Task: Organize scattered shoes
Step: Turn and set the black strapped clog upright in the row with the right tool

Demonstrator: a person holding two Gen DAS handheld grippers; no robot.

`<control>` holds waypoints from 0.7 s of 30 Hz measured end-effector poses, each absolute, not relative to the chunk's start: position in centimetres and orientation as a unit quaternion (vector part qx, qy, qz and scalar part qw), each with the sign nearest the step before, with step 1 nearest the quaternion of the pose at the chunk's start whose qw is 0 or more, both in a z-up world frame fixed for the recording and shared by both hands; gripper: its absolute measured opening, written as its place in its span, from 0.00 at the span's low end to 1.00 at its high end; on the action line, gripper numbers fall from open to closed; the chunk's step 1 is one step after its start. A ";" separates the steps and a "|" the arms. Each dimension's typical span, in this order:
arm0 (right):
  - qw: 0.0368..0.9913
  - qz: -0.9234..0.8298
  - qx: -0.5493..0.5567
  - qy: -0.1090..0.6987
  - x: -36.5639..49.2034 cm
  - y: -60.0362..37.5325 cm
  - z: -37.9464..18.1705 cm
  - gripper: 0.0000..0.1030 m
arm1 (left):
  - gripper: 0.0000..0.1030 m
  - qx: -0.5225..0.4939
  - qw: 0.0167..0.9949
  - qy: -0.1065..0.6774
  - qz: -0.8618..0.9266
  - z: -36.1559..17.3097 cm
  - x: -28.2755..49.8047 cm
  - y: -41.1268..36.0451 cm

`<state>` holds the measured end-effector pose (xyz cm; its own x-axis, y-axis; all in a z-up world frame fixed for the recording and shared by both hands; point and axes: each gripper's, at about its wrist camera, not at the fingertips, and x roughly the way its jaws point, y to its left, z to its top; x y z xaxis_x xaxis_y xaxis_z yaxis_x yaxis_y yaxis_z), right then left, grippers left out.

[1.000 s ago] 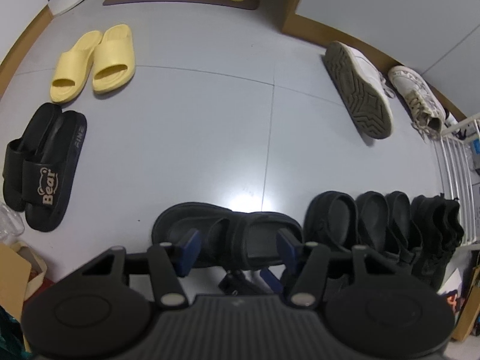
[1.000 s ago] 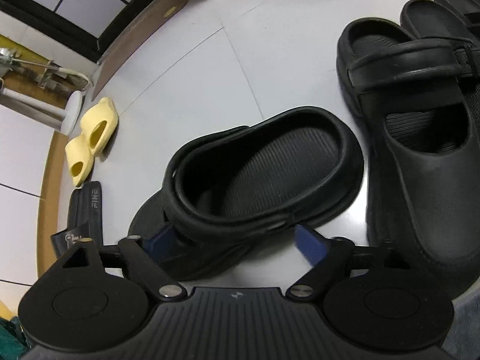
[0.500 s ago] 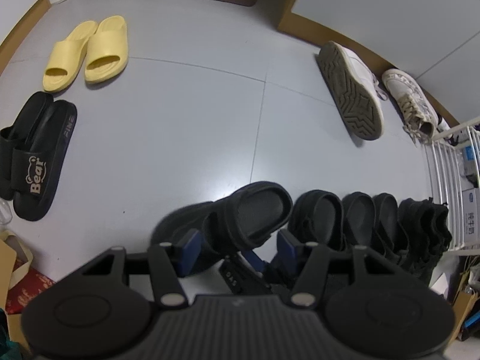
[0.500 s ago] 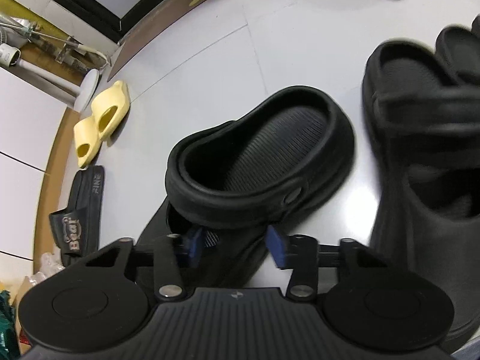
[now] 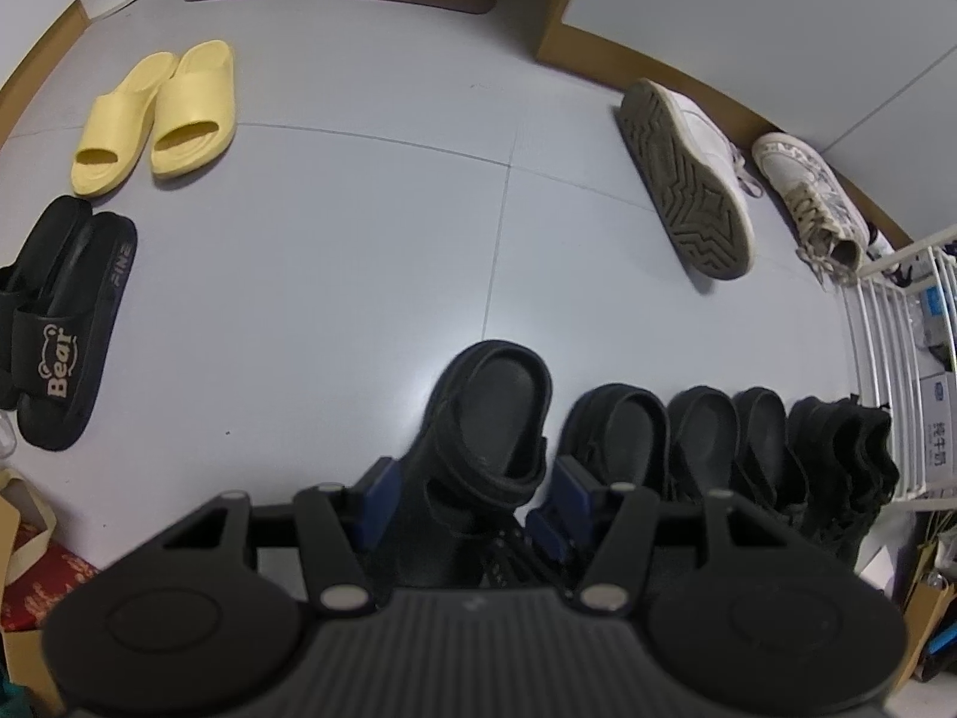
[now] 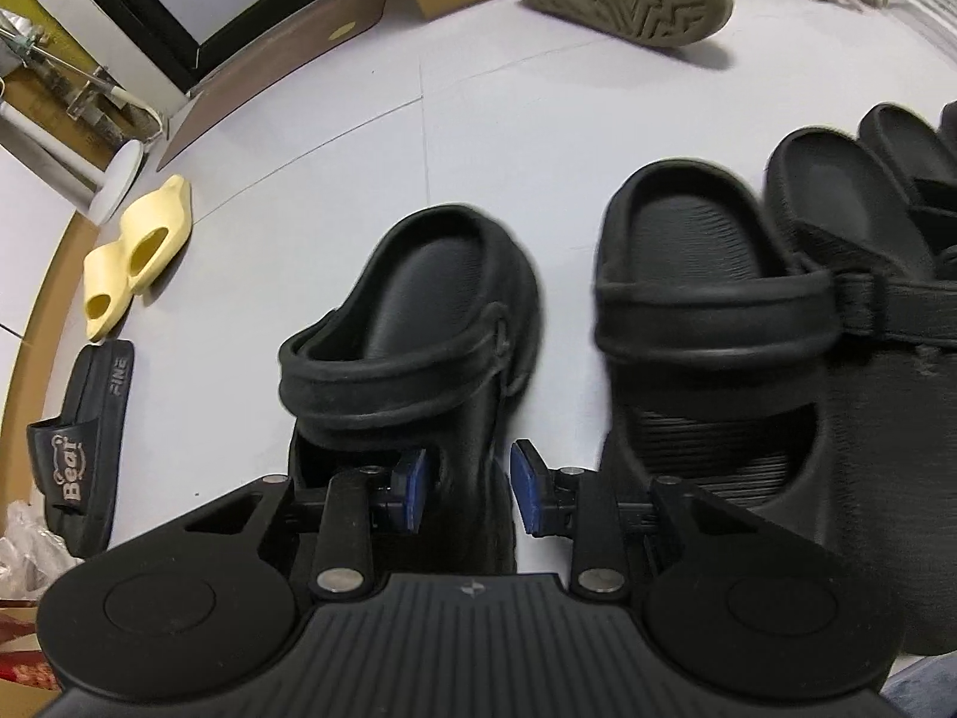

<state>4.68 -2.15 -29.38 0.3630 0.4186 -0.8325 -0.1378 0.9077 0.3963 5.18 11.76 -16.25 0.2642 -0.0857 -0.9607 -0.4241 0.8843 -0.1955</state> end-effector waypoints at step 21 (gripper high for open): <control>0.822 0.232 0.065 0.516 1.9 2.8 -30.1 0.91 | 0.62 -0.237 0.765 0.589 0.108 -15.9 4.8 12.5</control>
